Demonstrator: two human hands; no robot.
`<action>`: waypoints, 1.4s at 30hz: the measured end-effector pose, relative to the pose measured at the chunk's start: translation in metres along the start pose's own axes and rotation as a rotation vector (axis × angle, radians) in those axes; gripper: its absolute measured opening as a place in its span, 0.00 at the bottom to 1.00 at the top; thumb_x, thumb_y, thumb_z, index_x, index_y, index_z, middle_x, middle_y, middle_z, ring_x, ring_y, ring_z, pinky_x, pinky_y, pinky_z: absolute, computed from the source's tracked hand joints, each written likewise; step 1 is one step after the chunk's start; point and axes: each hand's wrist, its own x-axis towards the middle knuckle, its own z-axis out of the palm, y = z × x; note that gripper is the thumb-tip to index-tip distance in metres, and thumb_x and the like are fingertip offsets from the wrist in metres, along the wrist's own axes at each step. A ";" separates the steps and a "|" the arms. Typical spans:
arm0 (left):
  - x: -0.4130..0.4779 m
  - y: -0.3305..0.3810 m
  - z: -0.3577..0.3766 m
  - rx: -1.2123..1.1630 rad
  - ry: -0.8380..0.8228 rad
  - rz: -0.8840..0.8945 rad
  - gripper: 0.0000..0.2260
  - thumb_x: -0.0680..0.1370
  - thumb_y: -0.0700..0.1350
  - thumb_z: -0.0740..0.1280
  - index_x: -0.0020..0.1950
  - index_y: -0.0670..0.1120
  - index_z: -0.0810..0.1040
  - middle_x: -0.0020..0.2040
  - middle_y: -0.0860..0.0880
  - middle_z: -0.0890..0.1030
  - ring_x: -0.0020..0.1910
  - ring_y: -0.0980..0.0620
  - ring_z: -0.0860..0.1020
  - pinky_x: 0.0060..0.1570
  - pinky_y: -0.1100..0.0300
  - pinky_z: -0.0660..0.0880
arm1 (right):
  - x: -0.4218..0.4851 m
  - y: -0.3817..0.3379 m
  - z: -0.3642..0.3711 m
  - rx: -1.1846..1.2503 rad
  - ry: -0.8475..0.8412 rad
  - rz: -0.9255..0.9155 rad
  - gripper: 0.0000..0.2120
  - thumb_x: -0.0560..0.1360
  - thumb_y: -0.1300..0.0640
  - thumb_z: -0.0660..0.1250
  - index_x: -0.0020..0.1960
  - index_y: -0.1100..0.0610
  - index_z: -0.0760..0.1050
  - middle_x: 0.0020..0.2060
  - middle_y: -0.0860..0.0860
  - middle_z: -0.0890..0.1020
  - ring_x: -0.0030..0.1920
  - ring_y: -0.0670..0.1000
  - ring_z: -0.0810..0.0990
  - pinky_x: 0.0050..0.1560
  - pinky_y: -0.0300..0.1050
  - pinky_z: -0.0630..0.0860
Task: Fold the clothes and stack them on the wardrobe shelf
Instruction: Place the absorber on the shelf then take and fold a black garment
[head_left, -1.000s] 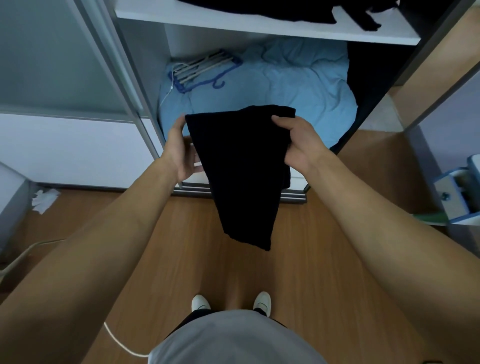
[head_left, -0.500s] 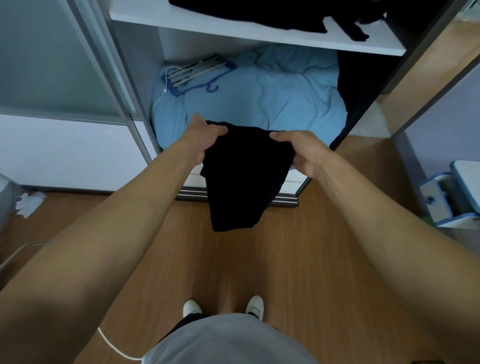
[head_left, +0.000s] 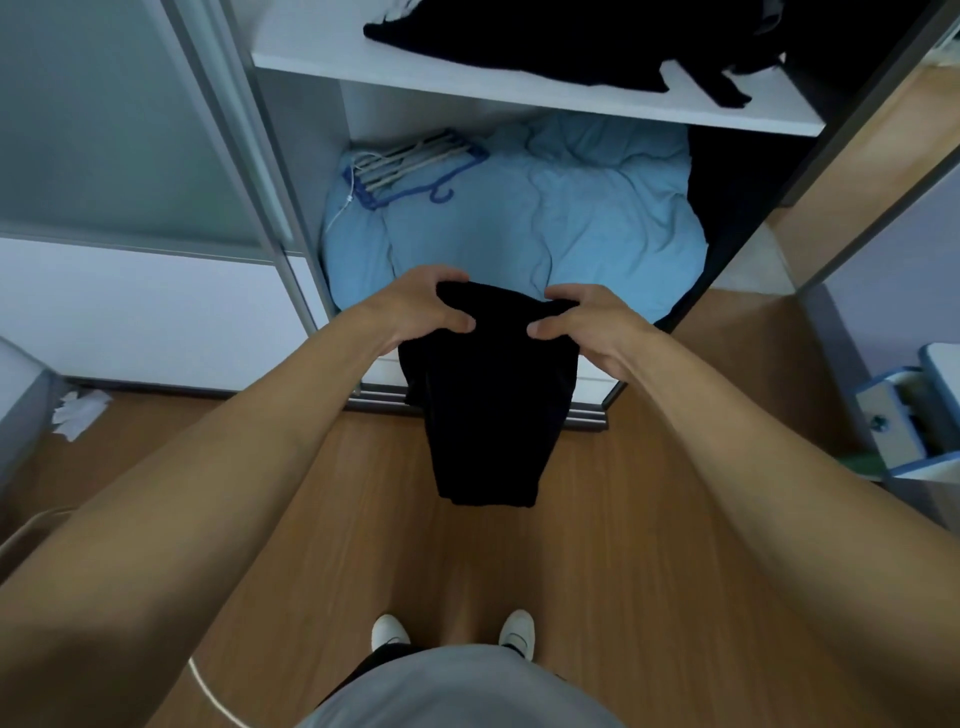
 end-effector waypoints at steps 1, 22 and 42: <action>0.001 0.001 0.002 0.115 0.008 0.019 0.32 0.72 0.38 0.76 0.74 0.45 0.69 0.65 0.48 0.75 0.61 0.51 0.76 0.54 0.67 0.72 | -0.001 0.000 0.003 -0.138 0.017 -0.024 0.34 0.69 0.70 0.76 0.72 0.61 0.70 0.64 0.58 0.78 0.61 0.54 0.79 0.66 0.46 0.75; 0.005 -0.041 -0.018 -0.202 0.010 0.158 0.49 0.68 0.39 0.81 0.79 0.55 0.54 0.74 0.55 0.63 0.73 0.57 0.62 0.70 0.60 0.65 | -0.003 -0.018 -0.014 -0.358 -0.009 -0.554 0.16 0.74 0.65 0.72 0.36 0.55 0.67 0.32 0.47 0.71 0.30 0.39 0.69 0.33 0.32 0.66; 0.007 -0.019 0.044 -0.546 0.082 0.062 0.19 0.75 0.53 0.73 0.64 0.51 0.78 0.55 0.52 0.85 0.54 0.52 0.84 0.61 0.53 0.78 | -0.008 0.015 -0.042 0.227 0.008 -0.072 0.26 0.70 0.31 0.69 0.61 0.44 0.79 0.57 0.43 0.84 0.59 0.45 0.82 0.61 0.47 0.76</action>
